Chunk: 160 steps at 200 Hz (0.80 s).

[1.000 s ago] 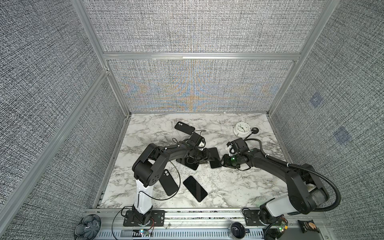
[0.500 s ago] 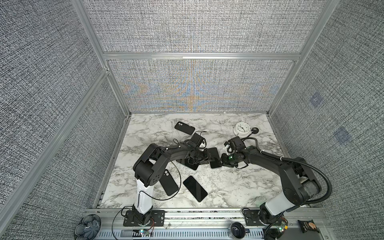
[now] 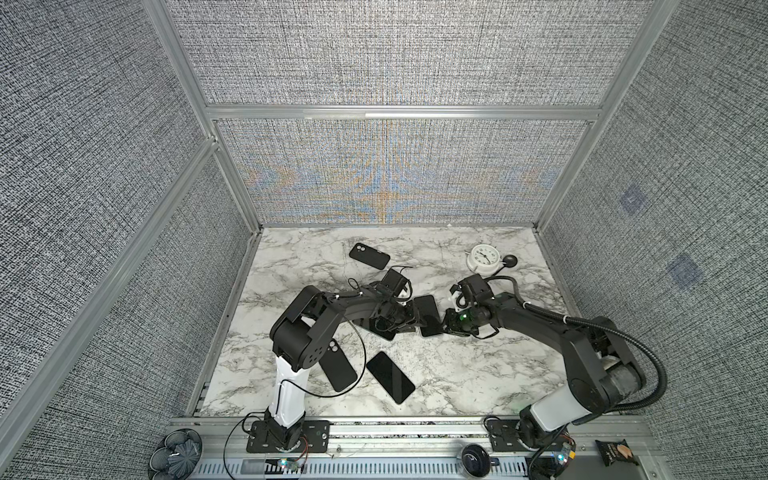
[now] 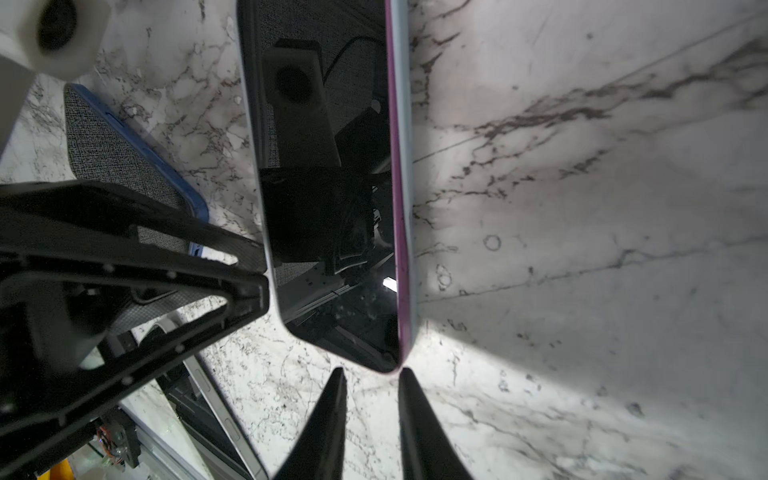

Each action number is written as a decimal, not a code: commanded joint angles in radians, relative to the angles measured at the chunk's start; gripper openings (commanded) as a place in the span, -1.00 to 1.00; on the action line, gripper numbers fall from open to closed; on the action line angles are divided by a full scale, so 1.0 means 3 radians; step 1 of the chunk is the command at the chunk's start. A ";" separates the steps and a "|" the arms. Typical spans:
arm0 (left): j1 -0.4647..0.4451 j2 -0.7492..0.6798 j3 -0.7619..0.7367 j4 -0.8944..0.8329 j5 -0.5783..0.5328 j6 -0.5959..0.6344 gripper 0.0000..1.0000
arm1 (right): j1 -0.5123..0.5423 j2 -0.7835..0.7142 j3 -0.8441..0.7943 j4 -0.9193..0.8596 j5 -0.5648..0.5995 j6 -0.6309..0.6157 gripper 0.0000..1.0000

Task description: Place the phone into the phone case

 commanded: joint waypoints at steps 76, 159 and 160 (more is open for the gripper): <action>-0.0021 0.0066 0.0121 -0.0440 -0.0101 0.0077 -0.09 | -0.0035 0.0071 -0.0021 -0.0006 -0.0012 -0.0051 -0.50; -0.0114 -0.0184 -0.0031 -0.0094 -0.0052 0.0062 -0.09 | -0.0034 -0.0132 -0.0017 -0.0015 0.0016 -0.0007 -0.48; -0.0114 -0.0188 -0.0039 -0.0076 -0.0049 0.0056 -0.09 | -0.0035 -0.0131 -0.0017 -0.0014 0.0016 -0.0007 -0.48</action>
